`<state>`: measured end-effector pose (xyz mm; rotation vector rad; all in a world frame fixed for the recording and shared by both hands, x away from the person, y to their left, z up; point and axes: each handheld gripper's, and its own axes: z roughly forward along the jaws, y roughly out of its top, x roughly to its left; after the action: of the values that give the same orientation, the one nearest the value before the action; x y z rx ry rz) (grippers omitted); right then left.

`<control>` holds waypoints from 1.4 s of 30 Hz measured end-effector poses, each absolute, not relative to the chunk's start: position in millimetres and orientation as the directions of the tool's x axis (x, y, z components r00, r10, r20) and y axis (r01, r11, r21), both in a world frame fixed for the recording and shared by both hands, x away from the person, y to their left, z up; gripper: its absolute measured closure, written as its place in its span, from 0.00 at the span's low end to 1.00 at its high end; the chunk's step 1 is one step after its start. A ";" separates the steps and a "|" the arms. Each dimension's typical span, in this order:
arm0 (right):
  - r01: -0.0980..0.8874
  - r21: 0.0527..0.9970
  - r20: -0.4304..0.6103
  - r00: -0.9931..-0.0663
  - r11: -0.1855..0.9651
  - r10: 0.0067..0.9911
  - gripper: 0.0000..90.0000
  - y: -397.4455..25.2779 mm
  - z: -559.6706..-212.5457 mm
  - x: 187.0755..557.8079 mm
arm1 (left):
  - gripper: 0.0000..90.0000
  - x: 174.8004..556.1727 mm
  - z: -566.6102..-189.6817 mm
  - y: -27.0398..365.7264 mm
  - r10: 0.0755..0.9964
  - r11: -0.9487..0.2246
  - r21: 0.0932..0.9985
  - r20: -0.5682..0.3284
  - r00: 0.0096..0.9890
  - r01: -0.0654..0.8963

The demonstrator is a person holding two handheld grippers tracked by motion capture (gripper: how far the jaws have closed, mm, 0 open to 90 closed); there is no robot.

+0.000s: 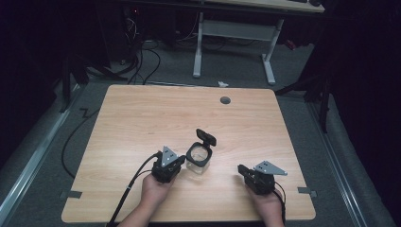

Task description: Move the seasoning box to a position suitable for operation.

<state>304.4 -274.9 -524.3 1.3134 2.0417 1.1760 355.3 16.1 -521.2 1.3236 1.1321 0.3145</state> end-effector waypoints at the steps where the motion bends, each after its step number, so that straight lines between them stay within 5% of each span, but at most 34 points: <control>1: 0.514 0.837 0.079 -0.452 0.187 0.889 0.95 -274.9 -524.3 304.4 | 1.00 353.9 -521.5 15.7 0.746 0.292 0.870 -0.467 0.474 0.398; 42: 0.515 0.833 0.063 -0.454 0.205 0.889 0.99 -270.9 -526.3 306.4 | 1.00 323.9 -521.0 1.5 0.702 0.281 0.866 -0.479 0.527 0.413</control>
<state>306.4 -270.9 -526.3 1.3031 2.0516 1.1544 323.9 1.5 -521.0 1.3403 1.0769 0.2545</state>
